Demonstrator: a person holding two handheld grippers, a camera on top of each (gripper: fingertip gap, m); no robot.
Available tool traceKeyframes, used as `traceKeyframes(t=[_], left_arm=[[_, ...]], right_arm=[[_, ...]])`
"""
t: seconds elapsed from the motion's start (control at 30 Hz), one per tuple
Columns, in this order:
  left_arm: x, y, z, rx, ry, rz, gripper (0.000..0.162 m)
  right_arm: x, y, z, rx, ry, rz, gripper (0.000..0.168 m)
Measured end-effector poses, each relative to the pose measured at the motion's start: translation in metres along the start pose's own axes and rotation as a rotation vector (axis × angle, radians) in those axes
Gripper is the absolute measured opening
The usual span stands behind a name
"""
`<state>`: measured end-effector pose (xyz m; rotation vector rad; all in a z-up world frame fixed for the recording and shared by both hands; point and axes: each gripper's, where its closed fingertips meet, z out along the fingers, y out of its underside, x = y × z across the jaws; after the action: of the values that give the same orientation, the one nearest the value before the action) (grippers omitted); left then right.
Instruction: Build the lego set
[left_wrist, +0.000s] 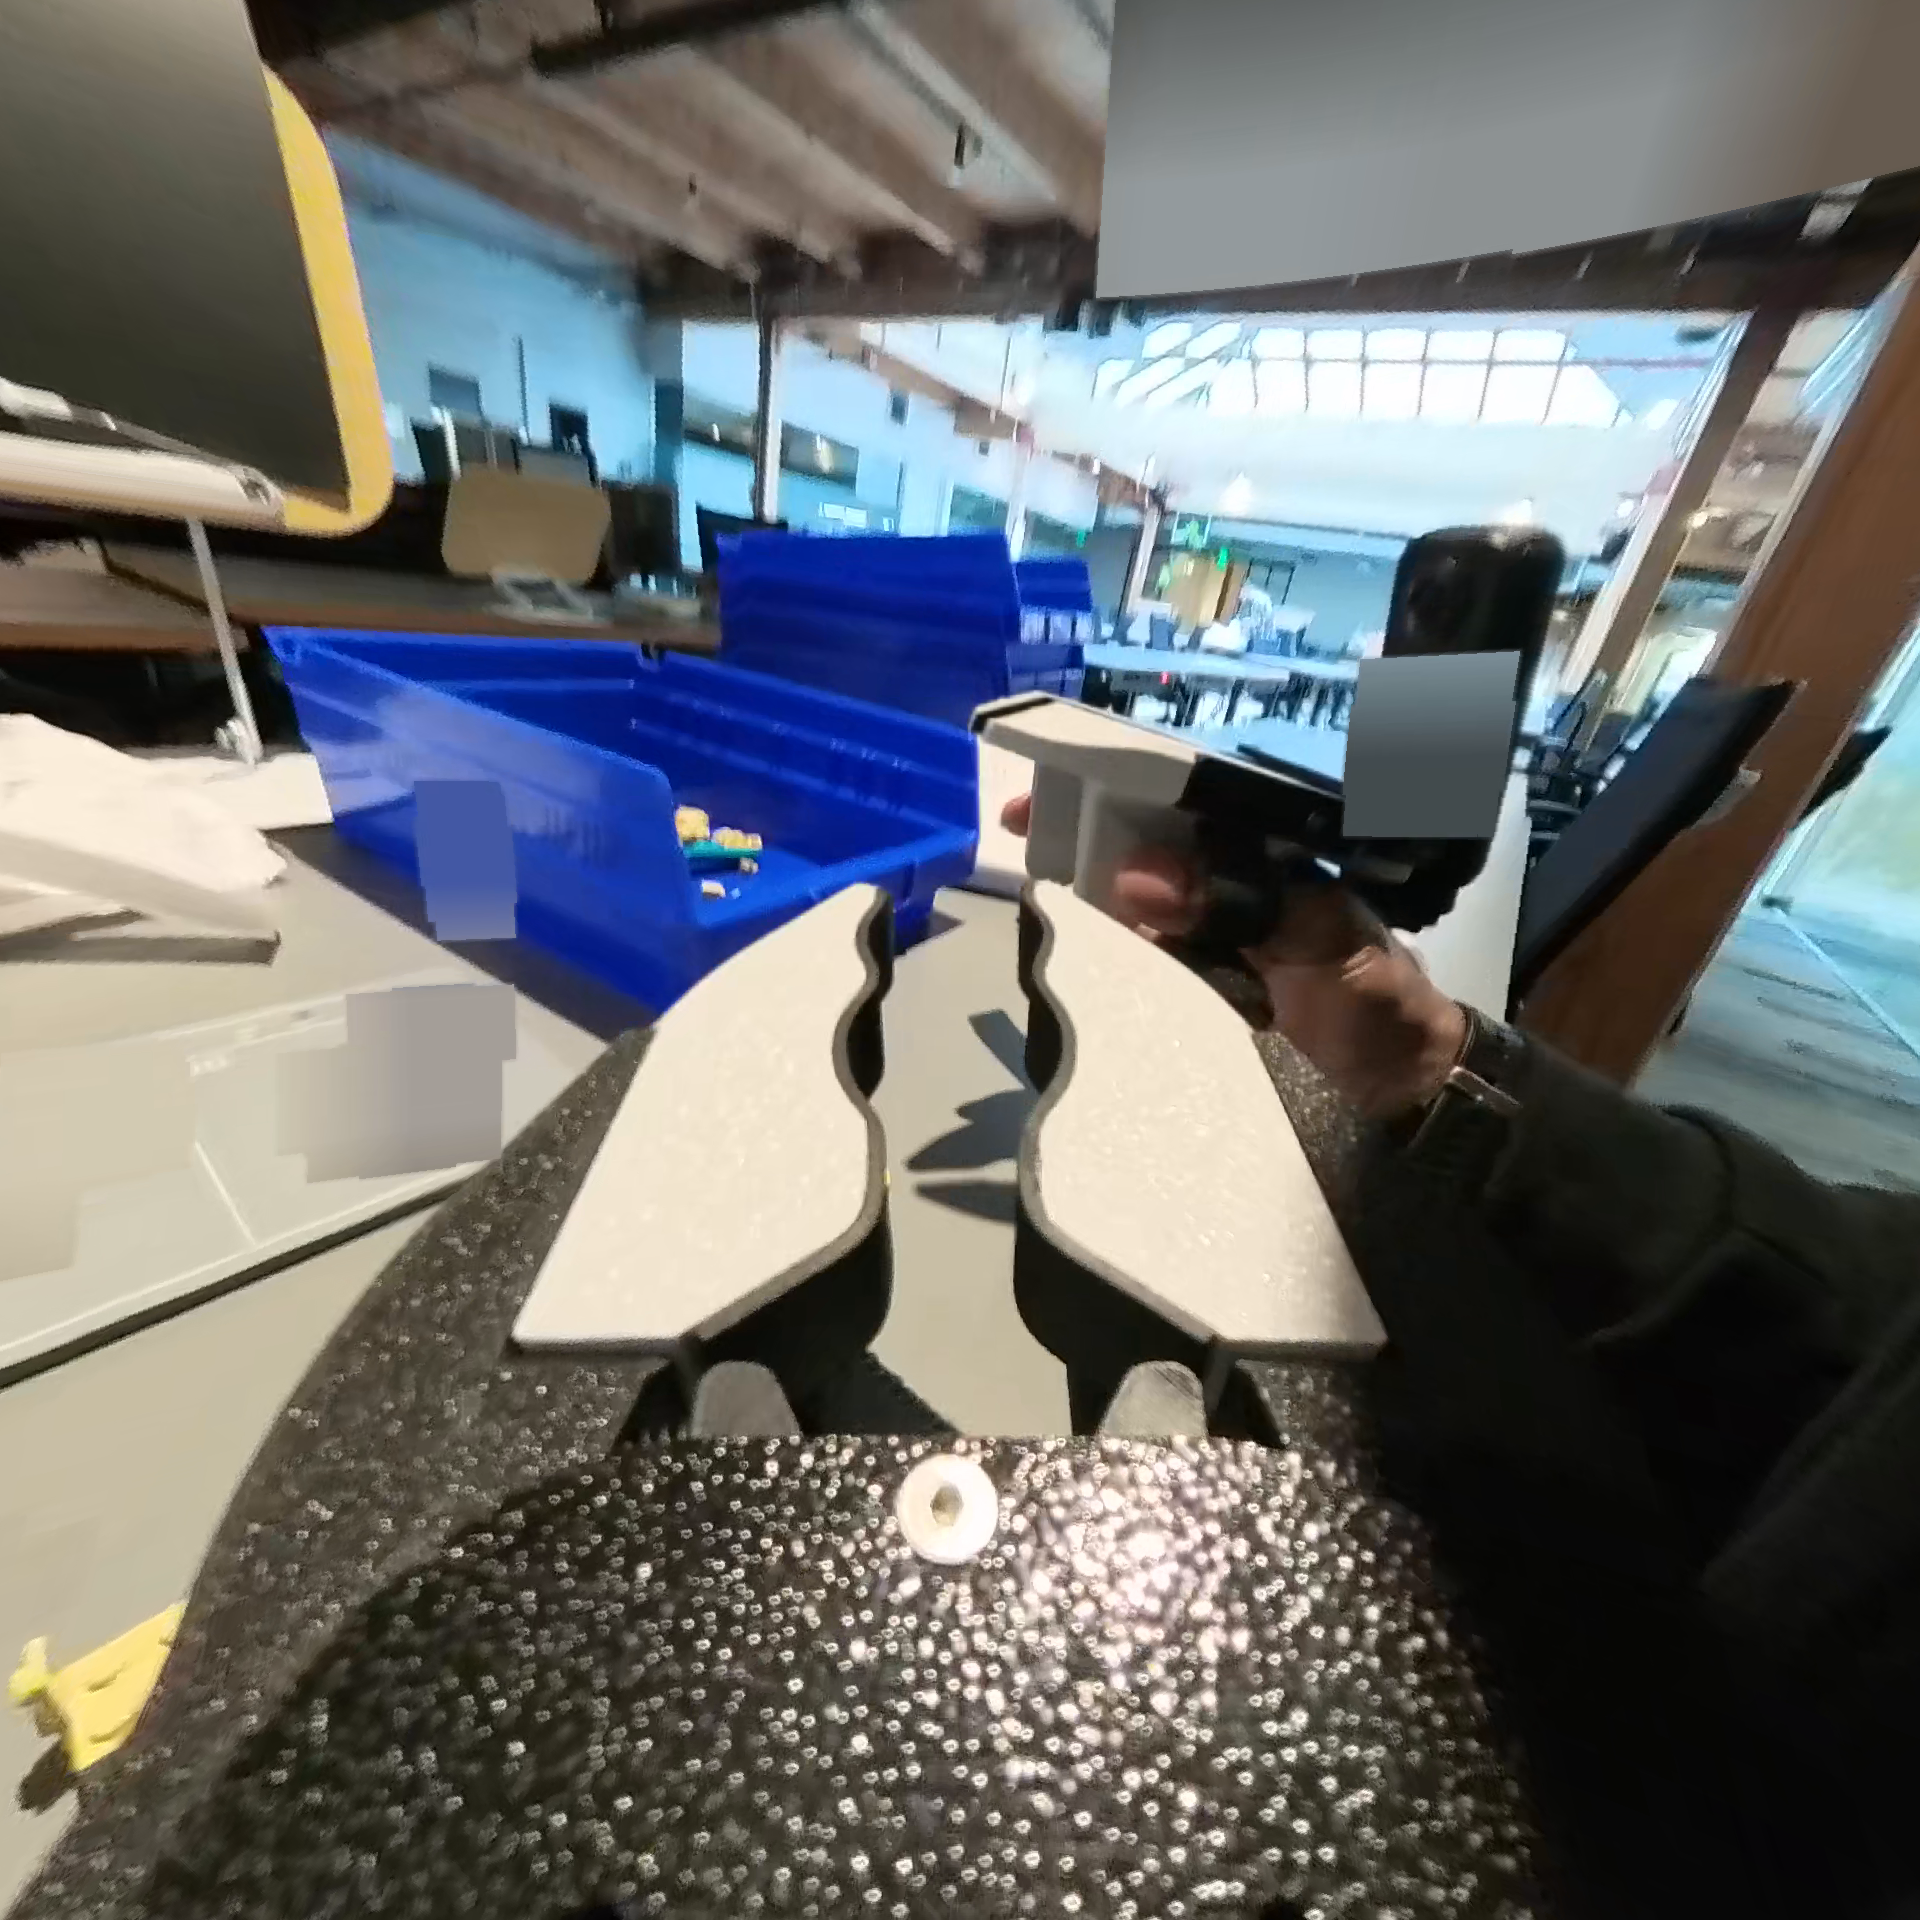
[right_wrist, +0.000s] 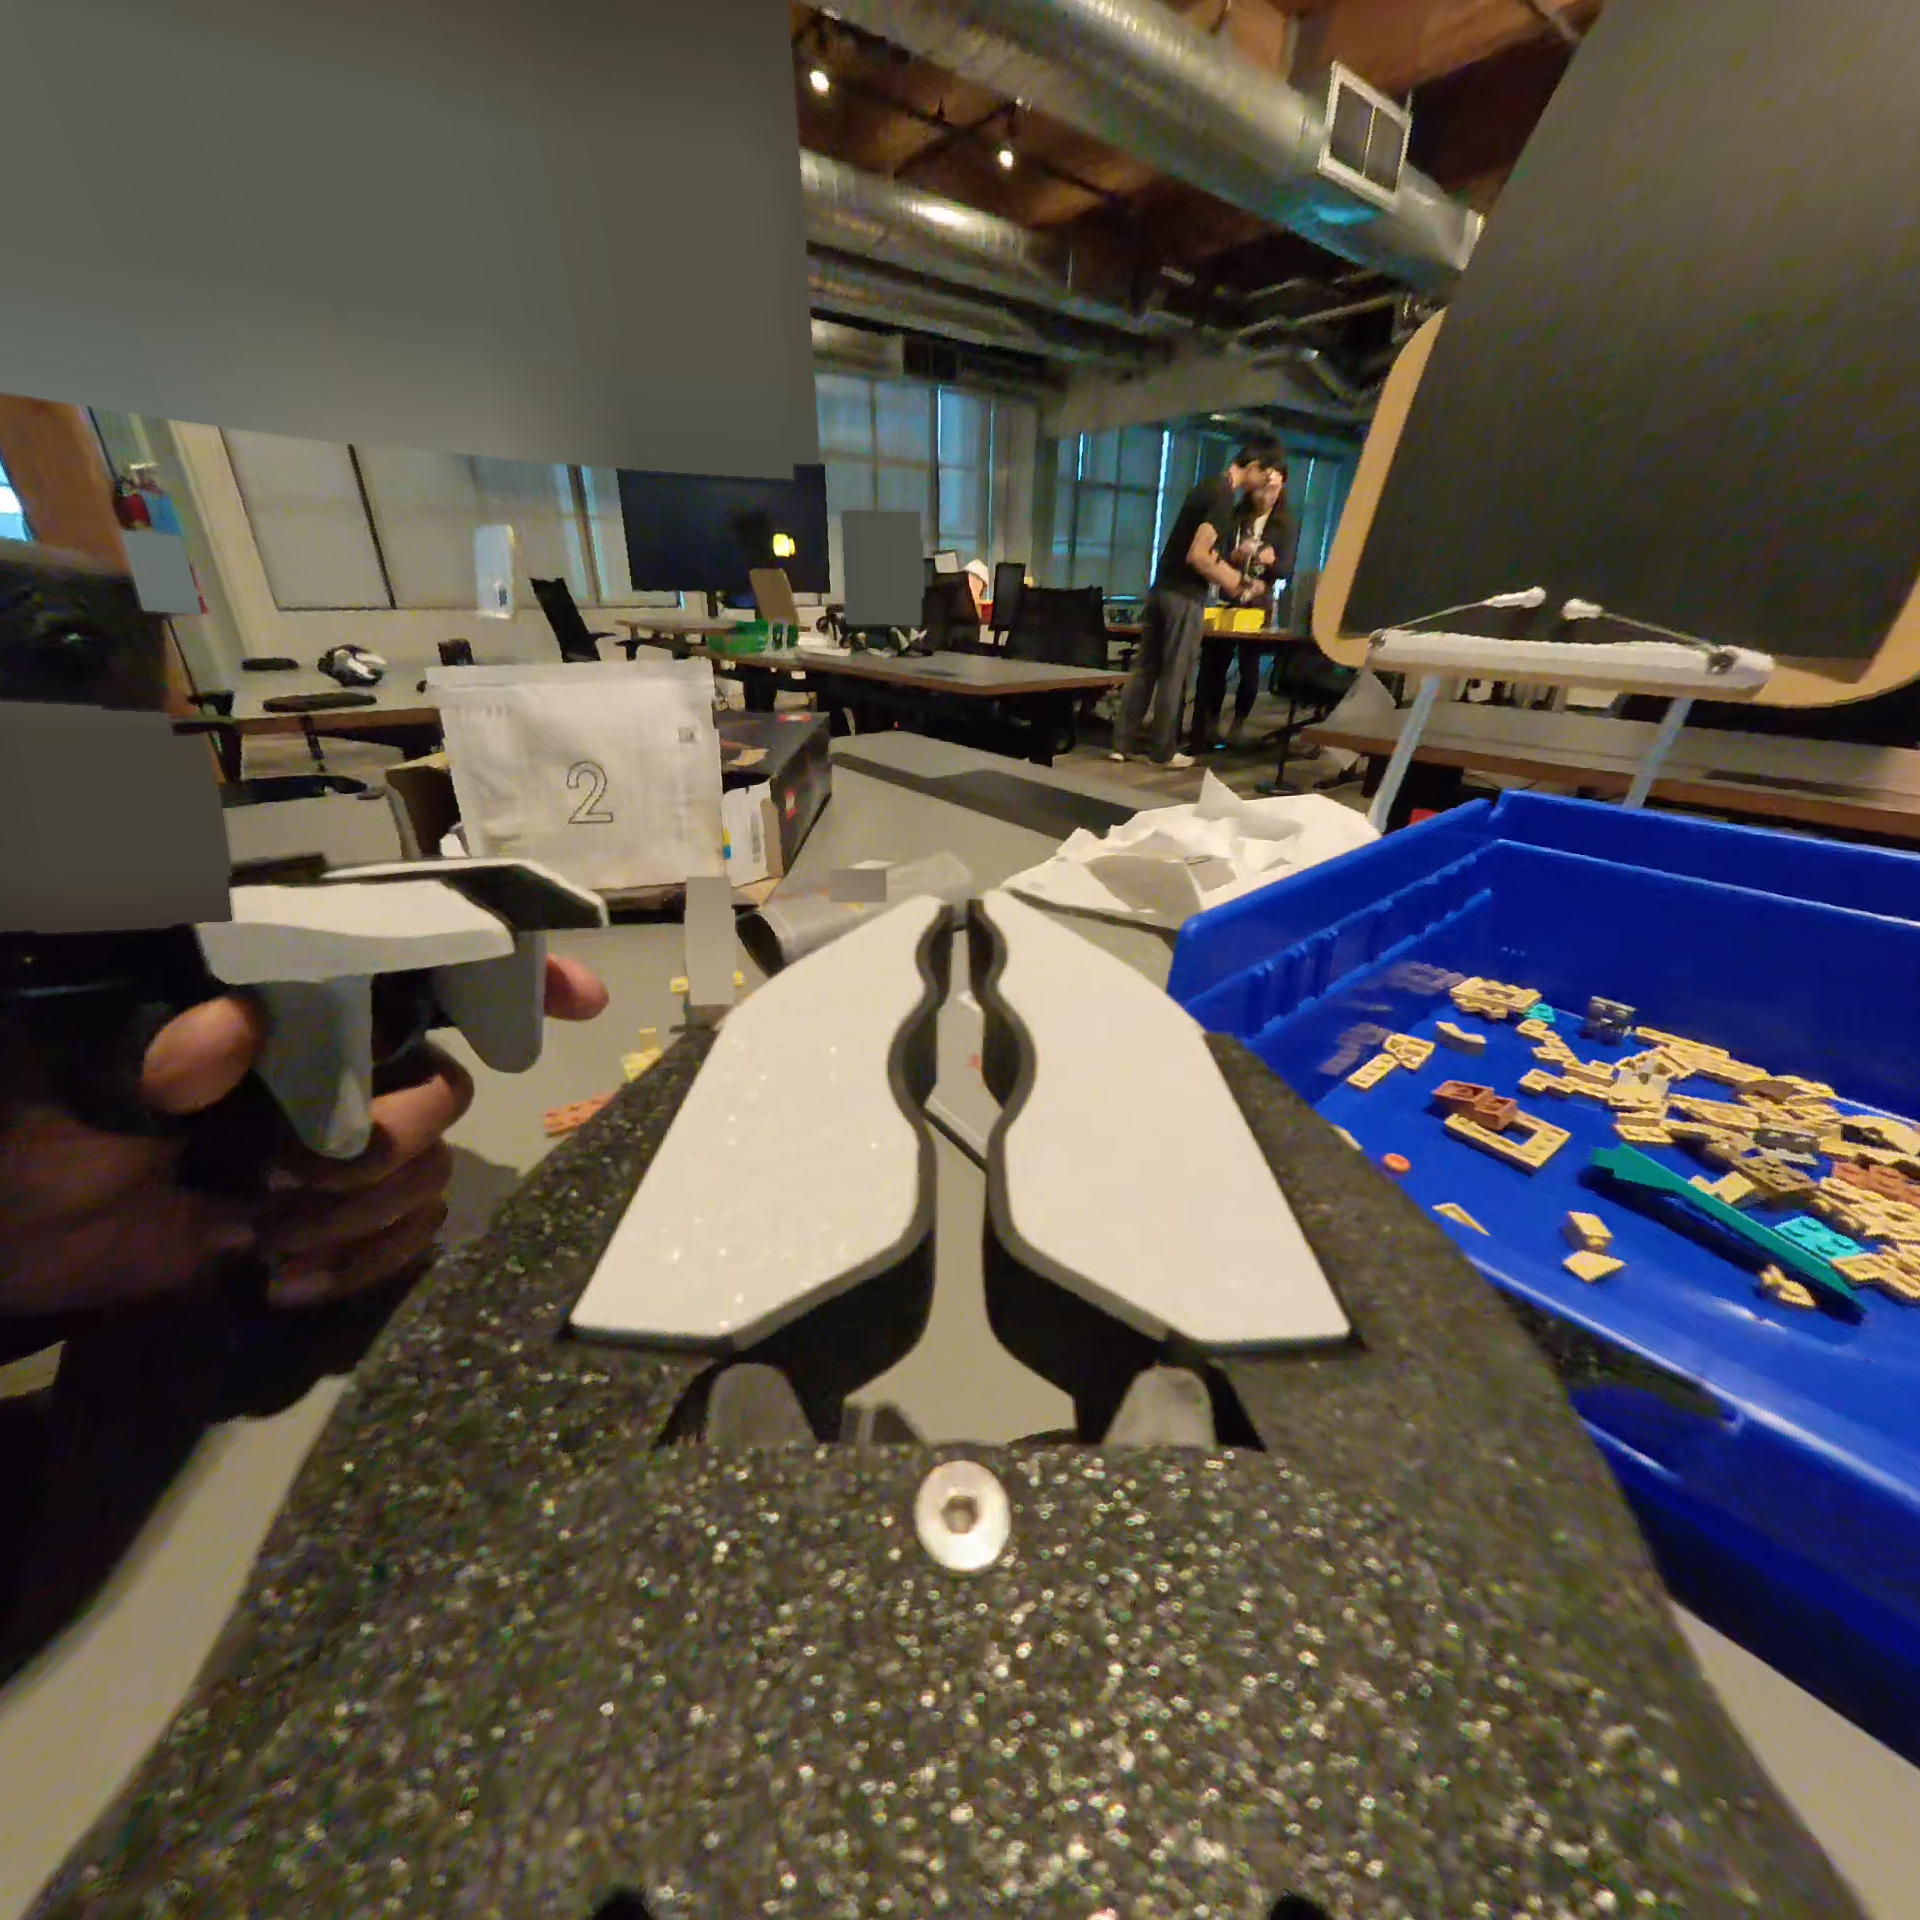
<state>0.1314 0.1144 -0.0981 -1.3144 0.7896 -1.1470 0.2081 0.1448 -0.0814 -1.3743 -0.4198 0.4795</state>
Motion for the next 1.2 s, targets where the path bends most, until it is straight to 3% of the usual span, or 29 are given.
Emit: traceKeyframes(t=[0.2, 0.73, 0.97, 1.2], left_arm=[[-0.01, 0.004, 0.003, -0.025, -0.019, -0.082, 0.019], [-0.014, 0.016, 0.012, -0.119, -0.062, -0.067, 0.017], [-0.015, 0.069, 0.013, -0.531, -0.058, -0.018, 0.019], [-0.023, 0.096, 0.018, -0.748, -0.085, 0.141, 0.019]], right_arm=[[0.005, 0.013, 0.002, -0.077, 0.024, -0.015, 0.0], [0.012, 0.029, 0.005, -0.176, 0.063, -0.002, 0.0], [0.014, 0.054, 0.007, -0.34, 0.082, -0.039, 0.0], [0.023, 0.061, 0.003, -0.376, 0.11, -0.003, 0.0]])
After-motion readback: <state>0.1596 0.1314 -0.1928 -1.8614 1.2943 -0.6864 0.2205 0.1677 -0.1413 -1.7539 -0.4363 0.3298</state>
